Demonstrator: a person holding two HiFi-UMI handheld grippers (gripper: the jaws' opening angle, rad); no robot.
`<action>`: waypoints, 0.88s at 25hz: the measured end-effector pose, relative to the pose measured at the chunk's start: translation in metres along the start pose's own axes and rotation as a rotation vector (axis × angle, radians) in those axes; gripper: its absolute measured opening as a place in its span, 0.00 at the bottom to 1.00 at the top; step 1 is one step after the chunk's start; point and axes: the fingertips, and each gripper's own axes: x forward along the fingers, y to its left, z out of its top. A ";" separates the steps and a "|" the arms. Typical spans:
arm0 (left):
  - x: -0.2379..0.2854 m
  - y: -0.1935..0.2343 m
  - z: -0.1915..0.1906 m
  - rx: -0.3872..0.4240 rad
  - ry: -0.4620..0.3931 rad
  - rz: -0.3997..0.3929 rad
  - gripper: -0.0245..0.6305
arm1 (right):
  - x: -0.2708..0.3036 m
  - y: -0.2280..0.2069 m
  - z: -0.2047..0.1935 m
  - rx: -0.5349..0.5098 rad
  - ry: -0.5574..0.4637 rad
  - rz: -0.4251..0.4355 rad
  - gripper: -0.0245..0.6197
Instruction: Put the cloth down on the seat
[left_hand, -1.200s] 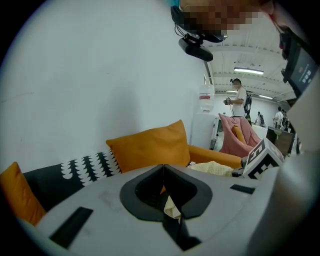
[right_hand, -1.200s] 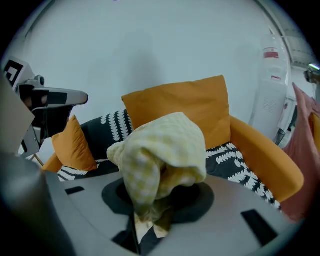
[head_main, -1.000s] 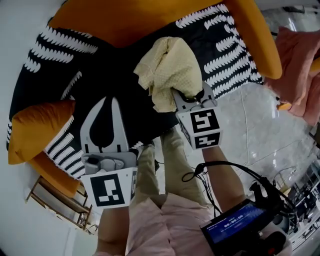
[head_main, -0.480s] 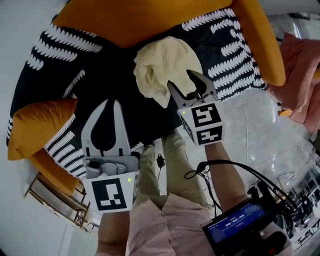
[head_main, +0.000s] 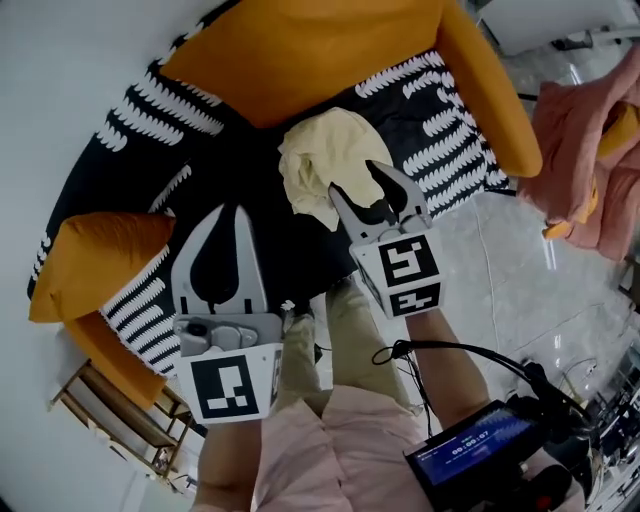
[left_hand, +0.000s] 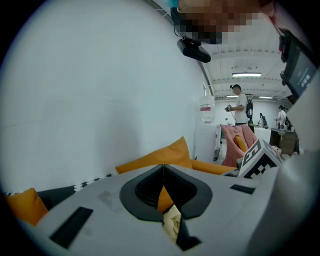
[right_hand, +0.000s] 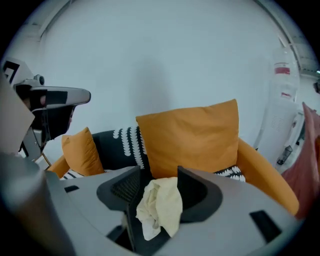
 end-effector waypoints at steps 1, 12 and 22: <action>-0.006 -0.001 0.011 -0.001 -0.014 -0.001 0.05 | -0.011 0.005 0.012 0.000 -0.027 -0.002 0.40; -0.094 -0.010 0.123 0.059 -0.223 -0.003 0.05 | -0.160 0.071 0.129 -0.065 -0.355 -0.071 0.26; -0.176 -0.016 0.203 0.095 -0.380 0.006 0.05 | -0.267 0.124 0.201 -0.186 -0.622 -0.174 0.04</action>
